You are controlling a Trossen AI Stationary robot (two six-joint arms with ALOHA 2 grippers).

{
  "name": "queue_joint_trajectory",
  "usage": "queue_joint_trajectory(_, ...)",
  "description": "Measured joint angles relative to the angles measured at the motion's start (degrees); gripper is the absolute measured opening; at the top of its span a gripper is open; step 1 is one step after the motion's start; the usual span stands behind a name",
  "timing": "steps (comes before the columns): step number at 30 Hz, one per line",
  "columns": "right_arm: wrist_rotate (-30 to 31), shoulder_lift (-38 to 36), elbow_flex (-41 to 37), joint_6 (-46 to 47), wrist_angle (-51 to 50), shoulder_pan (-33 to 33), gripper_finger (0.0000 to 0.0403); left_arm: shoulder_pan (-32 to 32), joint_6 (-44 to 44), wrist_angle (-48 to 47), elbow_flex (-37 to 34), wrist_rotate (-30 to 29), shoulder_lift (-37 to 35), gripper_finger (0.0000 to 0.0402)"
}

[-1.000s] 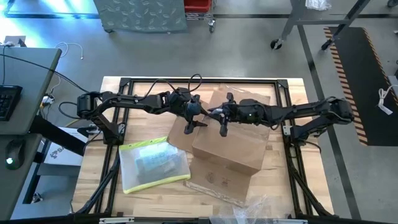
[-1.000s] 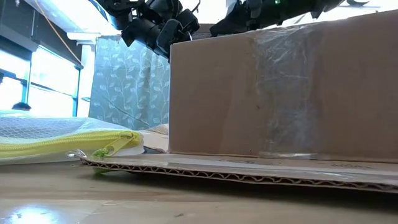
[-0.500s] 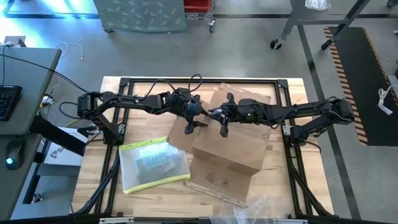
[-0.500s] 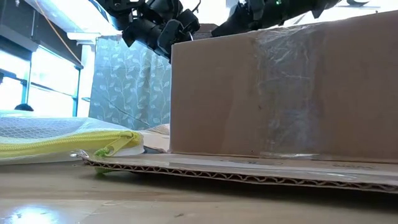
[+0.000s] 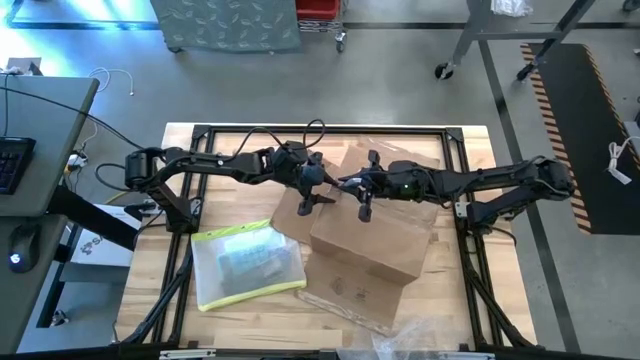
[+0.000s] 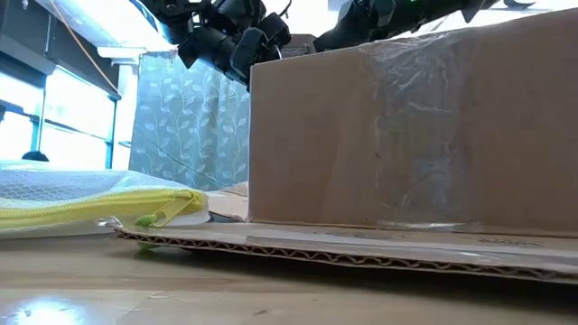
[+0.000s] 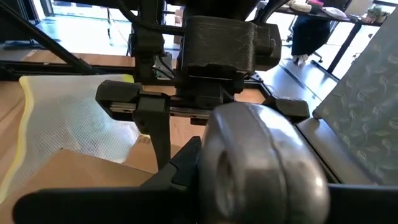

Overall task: Unpack boxes
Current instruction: Break down the cardboard box using the silver cutter until it is fully flat

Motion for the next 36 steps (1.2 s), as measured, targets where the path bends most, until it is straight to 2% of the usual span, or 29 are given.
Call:
queue_joint_trajectory(9, 0.1, -0.3, 0.0, -3.9, 4.5, -0.6, 0.0055, 0.1, 0.1, -0.8, 0.0, 0.1, -0.1, 0.0232)
queue_joint_trajectory(17, -8.0, 2.0, 0.0, -3.6, 4.1, -2.0, 0.0055, 0.1, 0.1, -0.8, 0.0, 0.1, -0.1, 0.0232)
queue_joint_trajectory(36, -7.9, 1.3, 0.0, -7.5, 4.4, -2.7, 0.0055, 0.0, 0.0, -0.9, 0.0, 0.2, -0.1, 0.0232)
